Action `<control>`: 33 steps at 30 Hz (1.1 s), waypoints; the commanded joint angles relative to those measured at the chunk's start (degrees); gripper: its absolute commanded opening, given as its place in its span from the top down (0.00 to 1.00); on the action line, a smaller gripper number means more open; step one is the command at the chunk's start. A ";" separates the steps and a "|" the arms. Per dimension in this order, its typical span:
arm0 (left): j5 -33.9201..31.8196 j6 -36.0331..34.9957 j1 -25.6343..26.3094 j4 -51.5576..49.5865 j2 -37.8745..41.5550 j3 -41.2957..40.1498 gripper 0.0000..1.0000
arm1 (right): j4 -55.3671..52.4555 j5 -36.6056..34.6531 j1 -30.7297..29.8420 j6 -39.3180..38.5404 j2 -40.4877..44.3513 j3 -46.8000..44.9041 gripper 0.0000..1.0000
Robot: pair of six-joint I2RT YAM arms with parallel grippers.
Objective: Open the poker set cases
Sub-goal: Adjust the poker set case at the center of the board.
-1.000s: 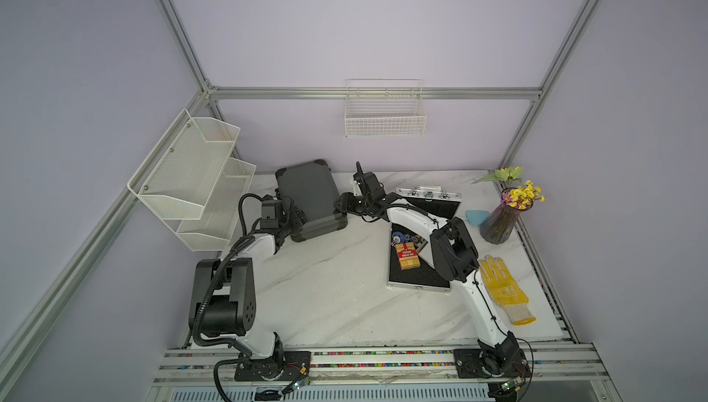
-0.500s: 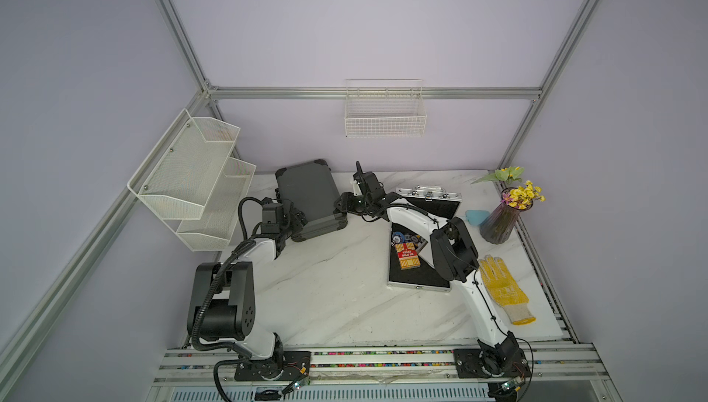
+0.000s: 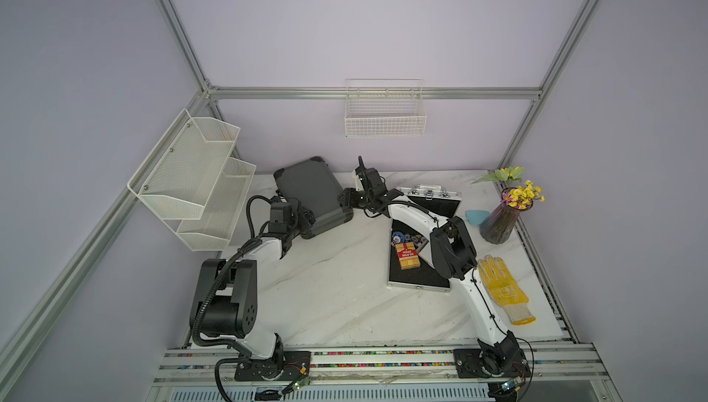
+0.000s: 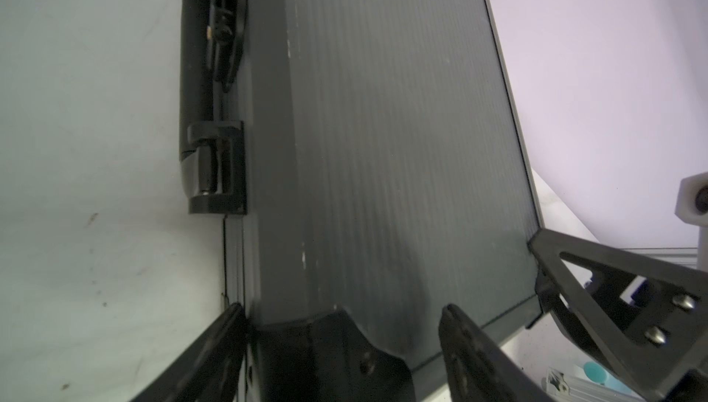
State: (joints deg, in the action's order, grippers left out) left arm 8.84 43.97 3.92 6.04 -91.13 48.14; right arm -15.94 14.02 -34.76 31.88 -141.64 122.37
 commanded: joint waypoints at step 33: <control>20.63 15.92 21.49 6.26 14.12 -15.01 0.21 | -0.49 14.53 -14.16 0.06 5.53 -18.96 0.50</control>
State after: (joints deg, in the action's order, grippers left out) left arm 14.02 56.18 21.58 6.00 -80.51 33.80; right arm -6.17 10.96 -35.09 29.56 -134.13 107.42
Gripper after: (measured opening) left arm 0.793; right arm 0.498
